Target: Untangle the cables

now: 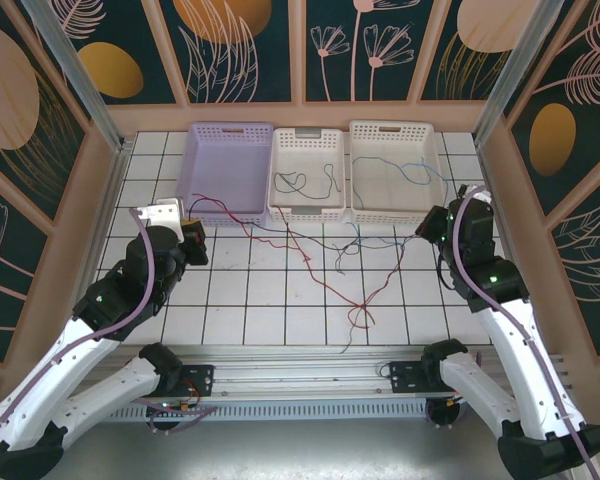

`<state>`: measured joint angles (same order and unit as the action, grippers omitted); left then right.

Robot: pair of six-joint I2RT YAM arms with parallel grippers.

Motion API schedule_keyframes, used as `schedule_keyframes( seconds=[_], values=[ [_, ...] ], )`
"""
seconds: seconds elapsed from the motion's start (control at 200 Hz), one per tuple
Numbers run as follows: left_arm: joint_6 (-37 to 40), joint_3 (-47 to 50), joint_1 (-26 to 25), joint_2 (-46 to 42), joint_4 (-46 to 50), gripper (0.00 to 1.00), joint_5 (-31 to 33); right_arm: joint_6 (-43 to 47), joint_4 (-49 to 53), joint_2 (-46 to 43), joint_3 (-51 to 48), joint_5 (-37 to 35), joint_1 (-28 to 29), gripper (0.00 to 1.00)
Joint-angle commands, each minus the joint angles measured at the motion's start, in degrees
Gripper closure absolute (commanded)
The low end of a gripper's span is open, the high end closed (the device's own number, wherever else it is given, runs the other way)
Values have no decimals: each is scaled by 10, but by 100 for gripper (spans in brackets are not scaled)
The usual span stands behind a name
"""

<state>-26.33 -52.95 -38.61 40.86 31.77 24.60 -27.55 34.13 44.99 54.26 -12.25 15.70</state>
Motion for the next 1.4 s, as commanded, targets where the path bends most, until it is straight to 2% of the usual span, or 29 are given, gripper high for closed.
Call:
schedule_keyframes(
  seconds=[0.0, 0.14, 0.365, 0.455, 0.535, 0.681, 0.811, 1.021, 1.161, 1.396],
  values=[
    [7, 0, 2, -11, -20, 100, -39, 23, -40, 28, -23, 110, -6, 100],
    [-9, 27, 2, -7, -62, 100, -114, 32, -87, 85, -42, 202, -3, 100],
    [-28, 61, 3, -4, -117, 100, -191, 60, -118, 176, -35, 234, 42, 100],
    [-30, 65, 3, 0, -123, 100, -201, 71, -124, 196, -28, 216, 76, 89],
    [-33, 67, 3, 1, -132, 100, -213, 78, -138, 207, -22, 207, 111, 75],
    [-37, 65, 3, 2, -146, 100, -235, 94, -160, 228, 1, 173, 196, 57],
    [-41, 65, 3, 3, -157, 100, -259, 93, -210, 242, 9, 178, 246, 49],
    [-50, 64, 3, 2, -168, 100, -279, 119, -303, 272, 14, 188, 318, 46],
    [-51, 62, 2, -3, -167, 100, -280, 134, -330, 311, 15, 209, 337, 46],
    [-53, 61, 2, -5, -170, 100, -286, 152, -362, 384, 15, 190, 351, 47]
  ],
)
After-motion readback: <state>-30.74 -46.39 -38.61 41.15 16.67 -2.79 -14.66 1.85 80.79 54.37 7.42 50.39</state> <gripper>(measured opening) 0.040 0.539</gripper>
